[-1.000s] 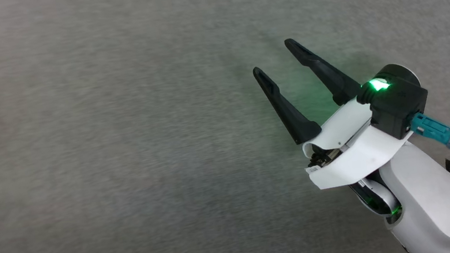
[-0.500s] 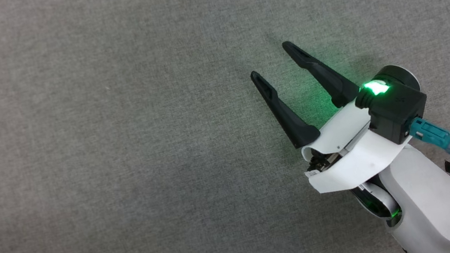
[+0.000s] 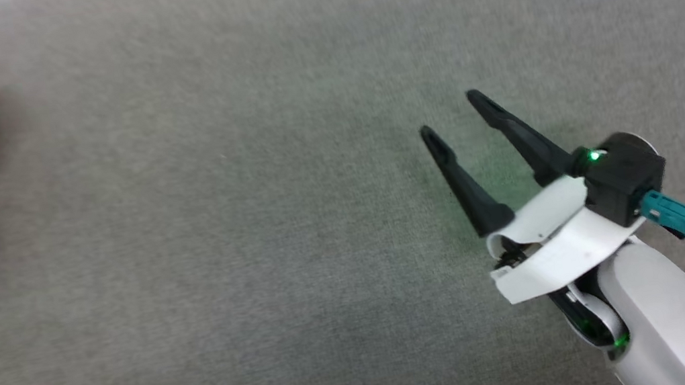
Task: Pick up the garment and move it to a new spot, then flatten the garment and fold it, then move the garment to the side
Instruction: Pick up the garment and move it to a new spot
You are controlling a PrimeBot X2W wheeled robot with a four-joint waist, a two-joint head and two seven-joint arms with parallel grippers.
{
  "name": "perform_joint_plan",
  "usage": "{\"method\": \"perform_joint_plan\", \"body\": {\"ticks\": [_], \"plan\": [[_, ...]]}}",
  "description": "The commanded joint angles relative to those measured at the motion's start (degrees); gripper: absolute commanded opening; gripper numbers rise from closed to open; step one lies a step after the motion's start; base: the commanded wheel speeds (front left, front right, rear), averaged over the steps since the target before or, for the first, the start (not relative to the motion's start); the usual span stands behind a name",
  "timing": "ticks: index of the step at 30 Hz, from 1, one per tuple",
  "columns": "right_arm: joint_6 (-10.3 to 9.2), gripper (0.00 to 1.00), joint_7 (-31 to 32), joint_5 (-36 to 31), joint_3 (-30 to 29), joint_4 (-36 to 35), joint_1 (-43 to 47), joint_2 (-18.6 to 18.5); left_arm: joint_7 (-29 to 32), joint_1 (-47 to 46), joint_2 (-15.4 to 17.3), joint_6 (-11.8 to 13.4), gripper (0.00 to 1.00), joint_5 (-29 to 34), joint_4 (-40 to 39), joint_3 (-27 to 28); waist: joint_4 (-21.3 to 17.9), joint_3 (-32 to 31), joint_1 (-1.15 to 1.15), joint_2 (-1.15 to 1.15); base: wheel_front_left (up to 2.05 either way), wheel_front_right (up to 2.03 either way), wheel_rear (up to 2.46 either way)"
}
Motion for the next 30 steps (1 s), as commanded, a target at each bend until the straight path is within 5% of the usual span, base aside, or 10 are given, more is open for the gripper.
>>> {"method": "perform_joint_plan", "body": {"ticks": [1,11,21,30], "plan": [[-0.08,1.0,0.0,0.4,-1.0,0.4,1.5,-0.1,-0.6,1.1,-1.1,-0.2,0.0,-1.0,-1.9,-1.1,2.8,-5.8,0.0,0.0,0.0,0.0,0.0],[-0.08,1.0,0.0,0.6,-10.2,0.4,7.2,0.9,-0.1,3.5,-3.8,-0.2,0.0,-10.0,-23.6,-12.6,1.0,-10.6,0.0,0.0,0.0,0.0,0.0],[-0.08,1.0,0.0,-0.3,-20.6,-1.7,10.7,2.0,3.4,4.7,-9.4,-0.2,0.0,-11.8,-43.9,-24.3,-4.9,-9.9,0.0,0.0,0.0,0.0,0.0],[-0.08,1.0,0.0,0.5,-23.9,-3.6,10.6,4.3,2.1,5.6,-11.9,-0.2,0.0,-9.9,-43.4,-35.0,-10.9,-5.7,0.0,0.0,0.0,0.0,0.0]]}}
